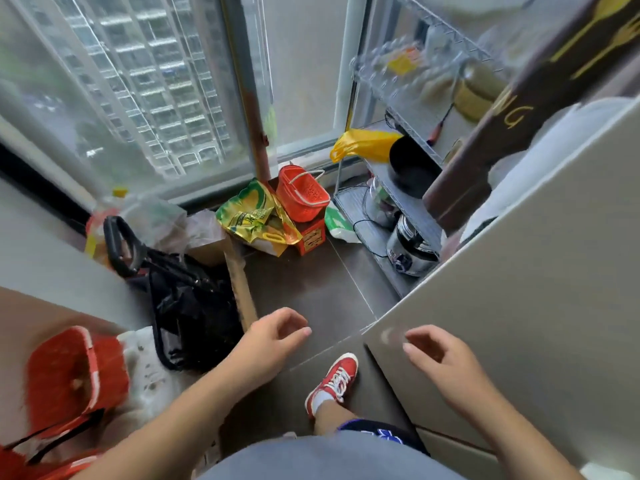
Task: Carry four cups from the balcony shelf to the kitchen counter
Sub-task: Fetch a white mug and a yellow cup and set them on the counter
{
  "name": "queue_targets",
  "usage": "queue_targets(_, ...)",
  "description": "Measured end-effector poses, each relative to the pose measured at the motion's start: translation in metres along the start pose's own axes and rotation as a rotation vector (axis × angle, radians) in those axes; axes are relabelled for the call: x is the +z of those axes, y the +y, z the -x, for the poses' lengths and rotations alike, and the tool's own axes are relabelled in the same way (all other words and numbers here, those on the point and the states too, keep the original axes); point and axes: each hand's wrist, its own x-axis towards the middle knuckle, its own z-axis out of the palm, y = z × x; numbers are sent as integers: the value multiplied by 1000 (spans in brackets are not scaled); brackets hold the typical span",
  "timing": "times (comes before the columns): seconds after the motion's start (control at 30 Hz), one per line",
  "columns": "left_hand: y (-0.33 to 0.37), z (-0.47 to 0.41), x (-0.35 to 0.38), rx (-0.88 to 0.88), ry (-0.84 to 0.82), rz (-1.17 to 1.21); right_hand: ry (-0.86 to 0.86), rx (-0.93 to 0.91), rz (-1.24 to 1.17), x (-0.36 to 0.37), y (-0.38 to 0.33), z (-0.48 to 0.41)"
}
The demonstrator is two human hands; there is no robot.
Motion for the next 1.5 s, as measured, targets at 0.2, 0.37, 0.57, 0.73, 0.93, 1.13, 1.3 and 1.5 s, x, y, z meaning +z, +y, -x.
queue_targets(0.2, 104, -62, -16, 245, -3, 13, 92, -184, -104, -30, -63, -71)
queue_targets(0.37, 171, -92, -41, 449, 118, 78, 185, -383, -165, -60, -128, -111)
queue_targets(0.57, 250, -130, -81, 659, 181, 104, 310, -644, -243, -103, -203, -145)
queue_targets(0.73, 314, -171, -107, 811, 167, 140, 535, -746, -323, -129, -249, -175)
queue_targets(0.93, 402, -224, -135, 1033, 121, 188, 880, -849, -470, -165, -304, -215)
queue_targets(1.13, 497, -262, -178, 1284, 62, 231, 1048, -960, -415, -208, -393, -244)
queue_targets(1.3, 567, -275, -217, 1493, 52, 253, 1162, -1064, -261, -250, -454, -245)
queue_targets(1.5, 645, -268, -260, 1712, 47, 210, 1300, -1108, -41, -293, -505, -219)
